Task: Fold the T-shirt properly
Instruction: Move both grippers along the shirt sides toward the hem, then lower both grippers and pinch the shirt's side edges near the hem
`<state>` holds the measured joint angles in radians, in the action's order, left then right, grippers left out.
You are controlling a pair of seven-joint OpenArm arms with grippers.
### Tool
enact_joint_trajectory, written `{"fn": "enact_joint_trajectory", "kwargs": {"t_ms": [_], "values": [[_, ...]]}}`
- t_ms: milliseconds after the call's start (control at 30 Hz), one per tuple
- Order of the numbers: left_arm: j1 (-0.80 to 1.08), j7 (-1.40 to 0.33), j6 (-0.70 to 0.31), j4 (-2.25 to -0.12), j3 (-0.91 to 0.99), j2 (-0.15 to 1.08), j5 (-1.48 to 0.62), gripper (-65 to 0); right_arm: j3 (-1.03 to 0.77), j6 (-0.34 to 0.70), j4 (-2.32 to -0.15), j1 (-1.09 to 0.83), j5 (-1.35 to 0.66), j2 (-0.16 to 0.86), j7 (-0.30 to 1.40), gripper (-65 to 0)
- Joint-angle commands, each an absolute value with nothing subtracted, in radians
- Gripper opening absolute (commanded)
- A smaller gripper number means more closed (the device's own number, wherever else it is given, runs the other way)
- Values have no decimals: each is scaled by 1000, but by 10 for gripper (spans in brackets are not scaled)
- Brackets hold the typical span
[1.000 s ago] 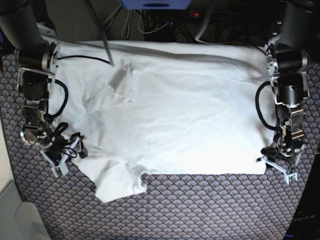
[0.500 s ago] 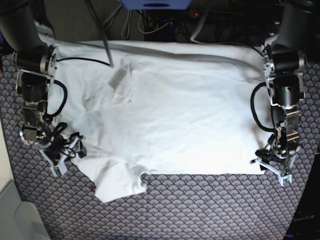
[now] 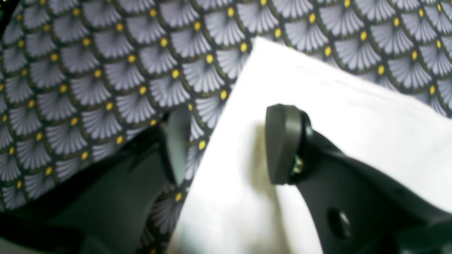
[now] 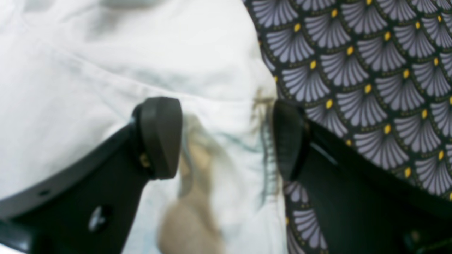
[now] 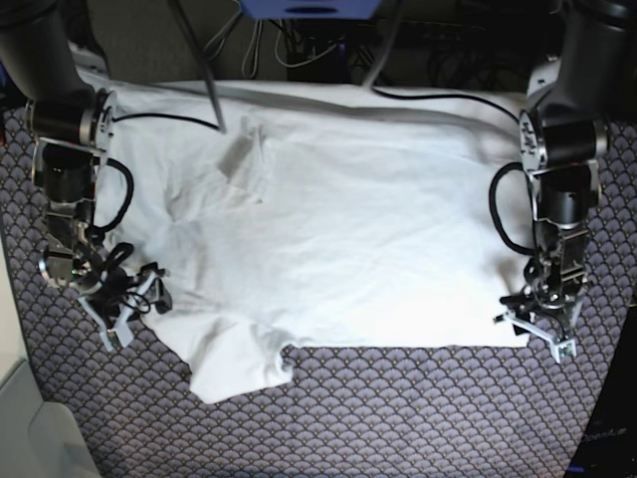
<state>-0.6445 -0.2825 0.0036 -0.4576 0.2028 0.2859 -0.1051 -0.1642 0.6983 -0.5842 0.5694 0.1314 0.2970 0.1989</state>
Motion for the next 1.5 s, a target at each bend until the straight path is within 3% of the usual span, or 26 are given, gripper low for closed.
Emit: {"fn": "enact_joint_trajectory", "kwargs": {"t_ms": [0,1467], "values": [[-684,-245,5,-473,205,297,-107,-320,-166,698,-599,599,116,309,177,-240],[-694,-171,5,-354,211,262,-114,-320,-163,698,-599,572,117,282,177,-240]]}}
